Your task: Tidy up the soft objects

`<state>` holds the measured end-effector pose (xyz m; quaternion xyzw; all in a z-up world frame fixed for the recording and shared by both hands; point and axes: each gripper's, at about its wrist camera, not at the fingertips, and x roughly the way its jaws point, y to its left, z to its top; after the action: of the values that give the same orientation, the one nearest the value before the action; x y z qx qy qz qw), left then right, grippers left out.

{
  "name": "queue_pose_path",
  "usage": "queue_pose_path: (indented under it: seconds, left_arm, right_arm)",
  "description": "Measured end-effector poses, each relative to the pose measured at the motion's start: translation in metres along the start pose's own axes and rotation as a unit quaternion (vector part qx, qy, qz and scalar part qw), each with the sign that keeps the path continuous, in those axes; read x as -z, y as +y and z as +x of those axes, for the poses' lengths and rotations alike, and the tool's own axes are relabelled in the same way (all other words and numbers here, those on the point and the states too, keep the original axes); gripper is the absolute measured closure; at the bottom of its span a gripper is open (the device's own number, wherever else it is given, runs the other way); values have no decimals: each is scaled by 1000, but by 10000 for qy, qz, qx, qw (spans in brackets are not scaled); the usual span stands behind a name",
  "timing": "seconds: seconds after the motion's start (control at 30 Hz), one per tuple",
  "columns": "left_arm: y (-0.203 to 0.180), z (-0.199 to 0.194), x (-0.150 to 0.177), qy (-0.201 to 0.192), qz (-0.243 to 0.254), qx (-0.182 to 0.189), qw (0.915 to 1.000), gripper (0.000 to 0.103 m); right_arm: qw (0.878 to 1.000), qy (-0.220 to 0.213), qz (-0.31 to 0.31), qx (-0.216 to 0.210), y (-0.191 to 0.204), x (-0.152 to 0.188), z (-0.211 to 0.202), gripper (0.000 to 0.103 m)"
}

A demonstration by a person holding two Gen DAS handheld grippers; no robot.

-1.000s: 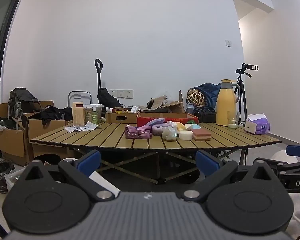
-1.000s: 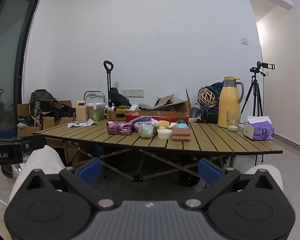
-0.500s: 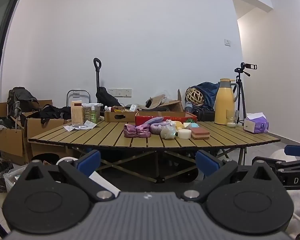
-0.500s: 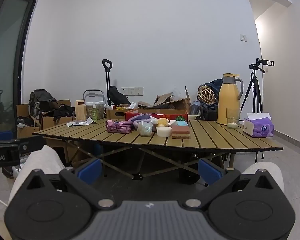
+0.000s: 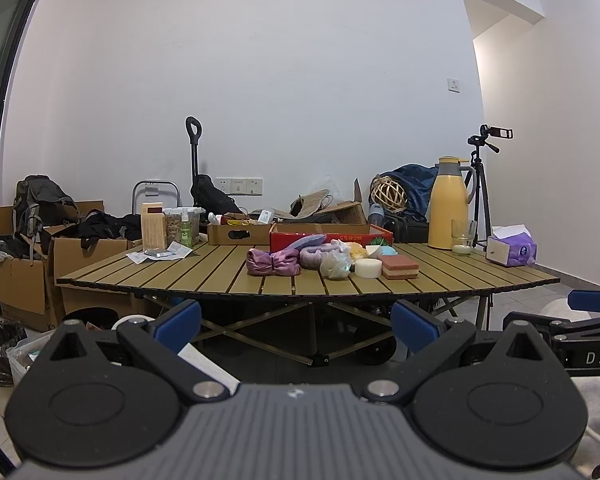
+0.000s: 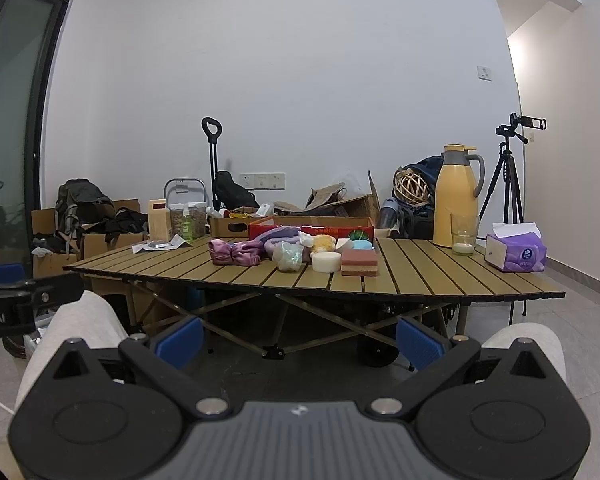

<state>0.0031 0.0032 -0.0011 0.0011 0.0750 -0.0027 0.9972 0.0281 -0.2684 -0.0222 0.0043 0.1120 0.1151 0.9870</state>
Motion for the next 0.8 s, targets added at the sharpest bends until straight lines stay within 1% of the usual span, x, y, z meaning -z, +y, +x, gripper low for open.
queue_pose_path:
  seconds: [0.6, 0.8]
  left_arm:
    - [-7, 1, 3, 13, 8, -2, 10000, 0]
    - [-17, 3, 13, 19, 48, 34, 10000, 0]
  right_arm:
    - [10000, 33, 3, -11, 0, 2, 4, 0]
    - [10000, 47, 8, -26, 1, 2, 3, 0]
